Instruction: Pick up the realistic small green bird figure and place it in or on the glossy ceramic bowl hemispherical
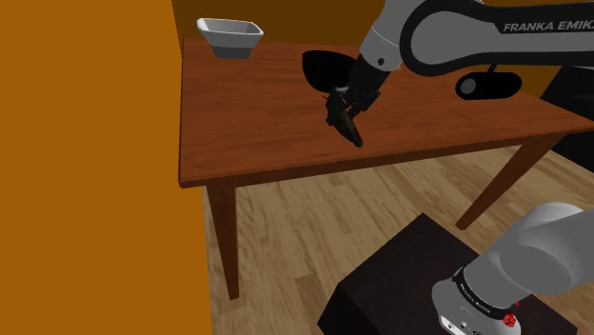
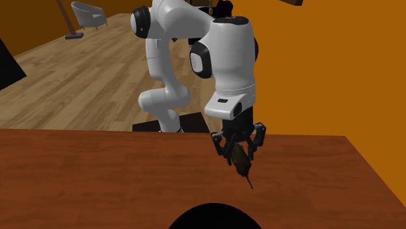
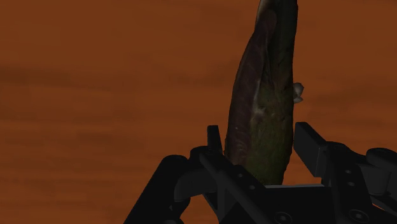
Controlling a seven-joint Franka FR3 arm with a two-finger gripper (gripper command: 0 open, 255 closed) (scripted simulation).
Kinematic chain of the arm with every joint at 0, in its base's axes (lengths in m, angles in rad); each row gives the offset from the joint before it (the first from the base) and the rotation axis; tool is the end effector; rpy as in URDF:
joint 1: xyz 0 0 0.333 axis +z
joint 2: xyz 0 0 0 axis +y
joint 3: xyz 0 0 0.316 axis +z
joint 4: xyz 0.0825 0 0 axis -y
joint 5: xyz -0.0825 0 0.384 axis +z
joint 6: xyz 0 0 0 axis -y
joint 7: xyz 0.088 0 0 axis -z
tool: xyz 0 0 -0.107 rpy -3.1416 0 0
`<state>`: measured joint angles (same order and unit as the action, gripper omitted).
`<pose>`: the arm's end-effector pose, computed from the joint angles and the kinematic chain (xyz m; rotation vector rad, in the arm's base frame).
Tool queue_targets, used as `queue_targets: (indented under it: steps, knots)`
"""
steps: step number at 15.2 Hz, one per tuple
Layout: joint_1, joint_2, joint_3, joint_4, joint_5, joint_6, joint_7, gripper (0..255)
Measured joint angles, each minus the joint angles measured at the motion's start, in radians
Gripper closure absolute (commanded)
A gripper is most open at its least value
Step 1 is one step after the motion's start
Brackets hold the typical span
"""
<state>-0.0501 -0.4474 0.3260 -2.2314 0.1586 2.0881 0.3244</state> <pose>0.4282 0.1490 0.5652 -3.0186 0.1775 -0.4133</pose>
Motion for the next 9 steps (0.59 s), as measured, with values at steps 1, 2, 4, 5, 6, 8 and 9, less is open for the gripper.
queue_targets:
  steps: [1,2,4,5,6,8,9]
  knots:
    - [0.0,0.0,0.0,0.0,0.0,0.0,0.0,255]
    - [0.0,0.0,0.0,0.0,0.0,0.0,0.0,255]
    - [0.0,-0.001,-0.001,0.005,0.0,-0.006,0.0,255]
    - [0.0,-0.002,-0.002,0.015,-0.001,-0.017,0.0,255]
    - [-0.001,-0.004,-0.004,0.025,-0.001,-0.029,0.0,255]
    - [-0.002,-0.001,-0.004,0.051,-0.004,-0.052,0.003,255]
    - [-0.003,0.001,-0.004,0.068,-0.006,-0.066,0.005,255]
